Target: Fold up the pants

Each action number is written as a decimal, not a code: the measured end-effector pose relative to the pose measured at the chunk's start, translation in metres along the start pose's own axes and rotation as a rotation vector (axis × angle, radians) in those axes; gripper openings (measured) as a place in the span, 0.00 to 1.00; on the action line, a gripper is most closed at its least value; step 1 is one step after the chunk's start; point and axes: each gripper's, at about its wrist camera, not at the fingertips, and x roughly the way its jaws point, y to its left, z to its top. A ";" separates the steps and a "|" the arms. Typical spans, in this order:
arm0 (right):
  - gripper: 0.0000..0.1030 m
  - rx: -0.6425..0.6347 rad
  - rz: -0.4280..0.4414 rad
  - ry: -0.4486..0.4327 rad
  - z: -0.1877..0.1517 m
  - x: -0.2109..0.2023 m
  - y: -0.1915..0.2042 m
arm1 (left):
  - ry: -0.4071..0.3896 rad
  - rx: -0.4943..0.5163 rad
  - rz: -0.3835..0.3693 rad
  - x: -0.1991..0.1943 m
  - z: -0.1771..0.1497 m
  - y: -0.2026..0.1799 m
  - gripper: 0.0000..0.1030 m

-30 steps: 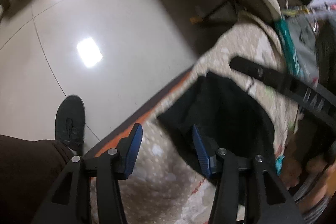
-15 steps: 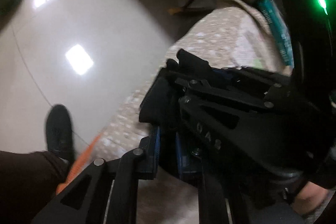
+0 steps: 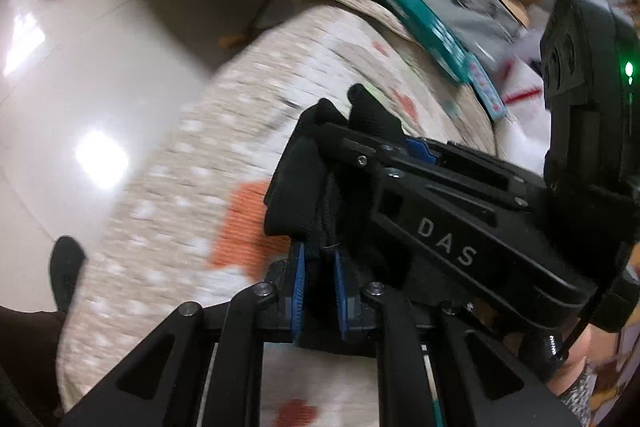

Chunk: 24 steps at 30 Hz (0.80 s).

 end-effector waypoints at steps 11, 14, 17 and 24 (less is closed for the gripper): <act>0.57 0.530 -0.106 -0.019 -0.154 -0.035 -0.174 | 0.243 0.249 -0.079 0.074 -0.068 -0.101 0.18; 0.59 0.698 -0.190 -0.046 -0.190 -0.058 -0.213 | 0.267 0.294 -0.110 0.062 -0.080 -0.098 0.24; 0.60 0.842 -0.163 -0.208 -0.203 -0.094 -0.229 | 0.223 0.280 -0.069 0.046 -0.079 -0.083 0.28; 0.59 0.747 0.248 -0.378 -0.169 -0.092 -0.163 | 0.129 0.142 0.041 0.038 -0.052 -0.046 0.30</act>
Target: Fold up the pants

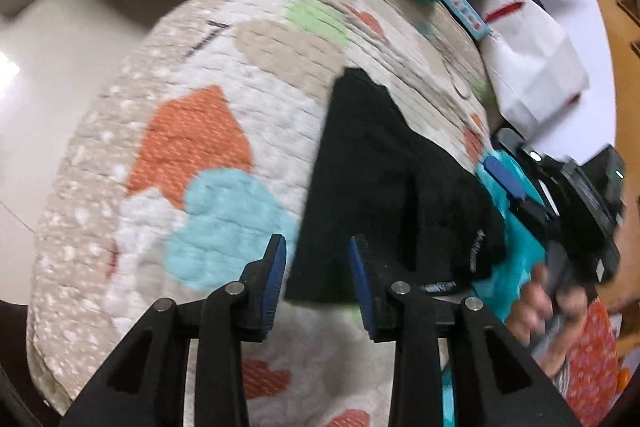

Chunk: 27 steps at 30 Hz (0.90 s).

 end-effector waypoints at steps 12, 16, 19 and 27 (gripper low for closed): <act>0.60 0.029 -0.569 0.141 -0.048 0.037 -0.005 | 0.020 0.023 0.014 0.015 0.006 0.004 0.36; 0.93 0.058 -0.758 0.142 -0.066 0.000 -0.029 | 0.029 0.075 0.006 0.032 0.016 -0.006 0.38; 0.93 0.032 -0.725 0.096 -0.064 -0.013 -0.017 | 0.055 0.092 -0.028 0.048 0.016 -0.011 0.40; 0.93 -0.318 -0.443 0.219 0.017 0.071 0.072 | 0.015 0.110 -0.103 0.056 0.003 -0.016 0.65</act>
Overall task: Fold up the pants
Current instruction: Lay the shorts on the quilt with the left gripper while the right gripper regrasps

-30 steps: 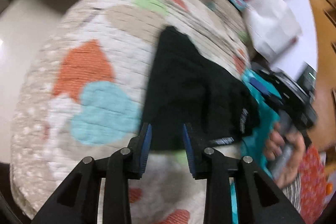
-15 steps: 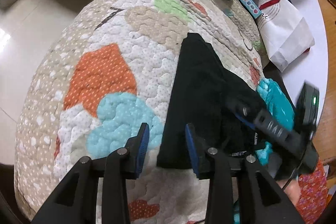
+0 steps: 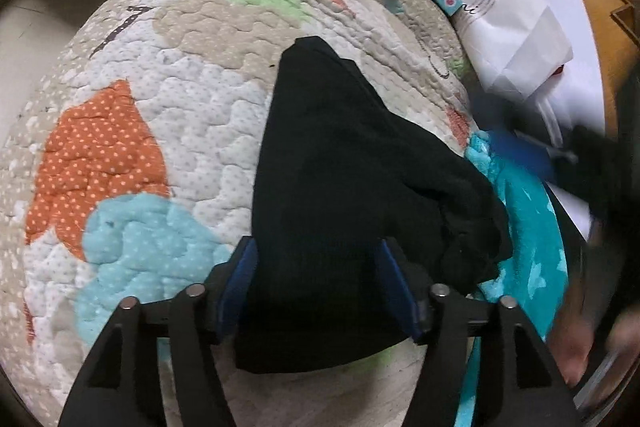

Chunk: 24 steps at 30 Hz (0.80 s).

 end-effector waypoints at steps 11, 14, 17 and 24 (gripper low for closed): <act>0.22 -0.093 -0.088 0.335 0.030 0.106 0.037 | 0.034 0.099 0.098 0.009 -0.002 -0.019 0.12; 0.15 -0.118 -0.101 0.304 0.030 0.097 0.043 | 0.038 0.070 0.087 0.001 0.002 -0.014 0.10; 0.14 -0.107 -0.098 0.280 0.034 0.093 0.049 | 0.010 0.059 0.109 -0.013 0.004 -0.007 0.09; 0.13 -0.152 -0.004 0.240 0.050 0.091 0.102 | -0.083 -0.011 0.193 -0.051 0.009 0.026 0.09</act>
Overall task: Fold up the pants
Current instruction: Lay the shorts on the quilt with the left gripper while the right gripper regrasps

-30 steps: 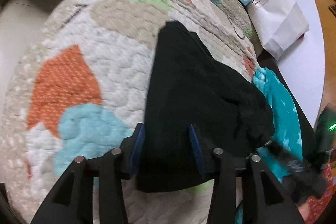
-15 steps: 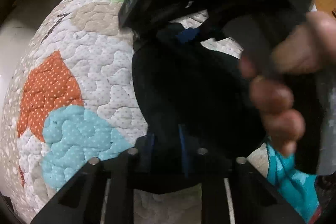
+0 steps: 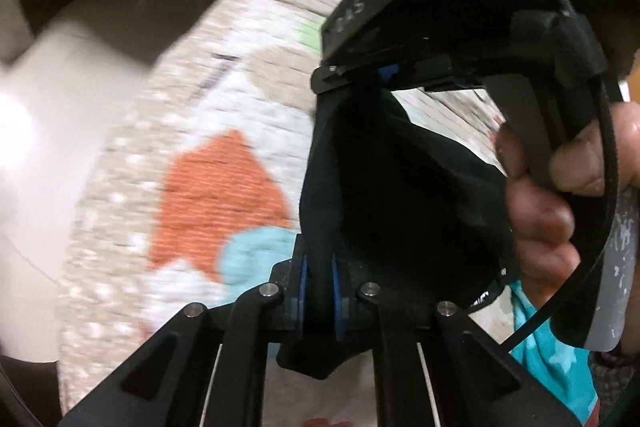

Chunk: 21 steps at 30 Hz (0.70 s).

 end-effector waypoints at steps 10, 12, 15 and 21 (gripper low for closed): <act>0.62 0.138 0.168 -0.158 -0.006 -0.044 -0.035 | -0.010 -0.238 -0.112 -0.028 0.017 0.052 0.38; 0.62 0.205 0.126 -0.209 -0.027 -0.067 -0.065 | -0.071 -0.233 -0.101 -0.040 0.023 0.051 0.43; 0.62 0.254 0.025 -0.257 -0.076 -0.092 -0.100 | -0.131 -0.215 -0.058 -0.049 0.027 0.044 0.46; 0.41 0.355 0.181 -0.278 -0.133 -0.072 -0.096 | -0.076 -0.170 -0.033 -0.024 0.038 0.031 0.46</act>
